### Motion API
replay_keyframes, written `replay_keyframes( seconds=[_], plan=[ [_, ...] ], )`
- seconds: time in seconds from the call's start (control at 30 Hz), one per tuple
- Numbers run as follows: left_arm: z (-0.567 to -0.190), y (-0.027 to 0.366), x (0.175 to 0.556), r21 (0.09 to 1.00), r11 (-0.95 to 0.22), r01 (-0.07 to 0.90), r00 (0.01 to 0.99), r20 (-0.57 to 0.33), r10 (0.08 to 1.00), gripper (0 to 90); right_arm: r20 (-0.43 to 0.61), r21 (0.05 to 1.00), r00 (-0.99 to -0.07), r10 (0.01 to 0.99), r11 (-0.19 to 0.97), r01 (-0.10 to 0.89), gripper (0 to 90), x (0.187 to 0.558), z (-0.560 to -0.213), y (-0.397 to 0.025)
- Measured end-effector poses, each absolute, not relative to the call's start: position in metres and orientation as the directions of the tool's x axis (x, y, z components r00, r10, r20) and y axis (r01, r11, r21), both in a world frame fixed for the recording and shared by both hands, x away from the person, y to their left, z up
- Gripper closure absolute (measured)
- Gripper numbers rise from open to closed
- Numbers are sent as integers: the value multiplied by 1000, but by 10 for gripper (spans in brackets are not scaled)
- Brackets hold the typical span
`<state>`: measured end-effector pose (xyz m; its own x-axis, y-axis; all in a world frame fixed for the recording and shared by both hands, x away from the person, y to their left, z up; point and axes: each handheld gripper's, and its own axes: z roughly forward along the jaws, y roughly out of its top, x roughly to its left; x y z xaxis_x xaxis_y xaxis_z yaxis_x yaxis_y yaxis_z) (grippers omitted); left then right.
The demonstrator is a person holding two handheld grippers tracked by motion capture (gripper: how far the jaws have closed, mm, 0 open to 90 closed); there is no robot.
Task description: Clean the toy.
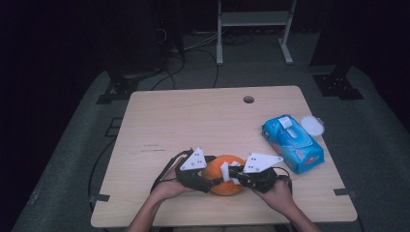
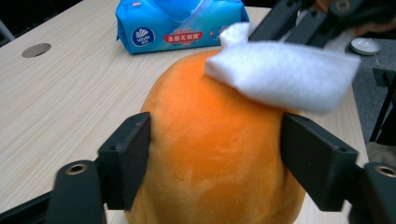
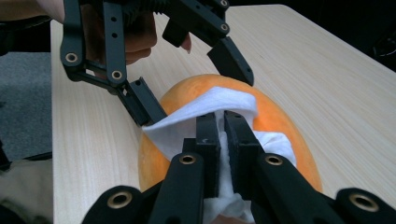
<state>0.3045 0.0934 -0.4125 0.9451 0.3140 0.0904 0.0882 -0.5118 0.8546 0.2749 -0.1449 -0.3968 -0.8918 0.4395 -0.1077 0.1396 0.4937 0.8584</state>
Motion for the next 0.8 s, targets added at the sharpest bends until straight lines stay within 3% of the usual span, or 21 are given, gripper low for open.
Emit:
replay_keyframes(
  seconds=[0.23, 0.43, 0.6, 0.8],
  plan=[
    [-417, 106, 311, 854, -504, 129, 941, 55, 334, 288, -73, 854, -868, 491, 480, 199, 840, 286, -402, -169],
    [-408, 101, 308, 876, -472, 97, 949, 62, 310, 194, -74, 852, -882, 466, 490, 187, 840, 282, -403, -163],
    [-411, 94, 306, 868, -491, 81, 949, 84, 304, 227, -77, 855, -889, 452, 489, 175, 840, 279, -400, -157],
    [-418, 100, 310, 861, -495, 120, 949, 47, 313, 259, -91, 851, -906, 414, 505, 145, 840, 277, -398, -144]
  ],
)
